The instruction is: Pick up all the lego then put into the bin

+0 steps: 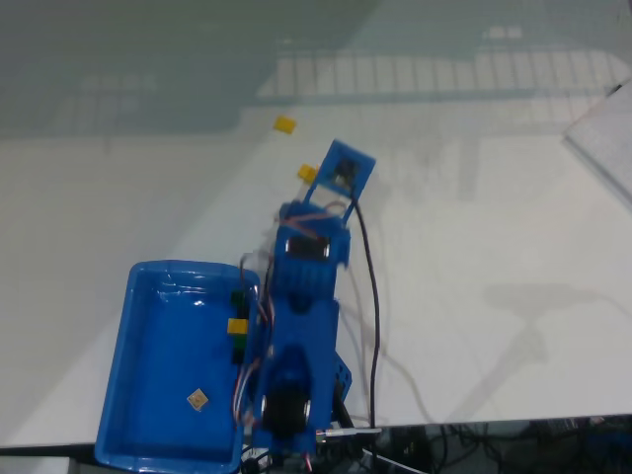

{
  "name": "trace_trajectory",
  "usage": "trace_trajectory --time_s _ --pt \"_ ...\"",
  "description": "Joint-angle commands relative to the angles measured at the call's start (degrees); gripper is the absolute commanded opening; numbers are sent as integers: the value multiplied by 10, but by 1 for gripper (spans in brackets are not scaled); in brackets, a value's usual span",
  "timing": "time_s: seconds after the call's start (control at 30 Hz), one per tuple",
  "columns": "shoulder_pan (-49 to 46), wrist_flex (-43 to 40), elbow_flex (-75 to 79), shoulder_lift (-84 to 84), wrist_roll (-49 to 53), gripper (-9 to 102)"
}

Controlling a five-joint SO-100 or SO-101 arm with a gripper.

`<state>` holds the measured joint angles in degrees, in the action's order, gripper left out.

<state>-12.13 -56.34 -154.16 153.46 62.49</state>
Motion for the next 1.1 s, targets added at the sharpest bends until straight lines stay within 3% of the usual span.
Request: trace_trajectory --time_s 0.0,0.17,0.4,1.07 --pt "11 9 148 -142 -55 24" --pt "22 18 284 -315 -83 24" --pt "41 75 334 -447 -69 24" --pt "19 65 489 -646 -57 23"
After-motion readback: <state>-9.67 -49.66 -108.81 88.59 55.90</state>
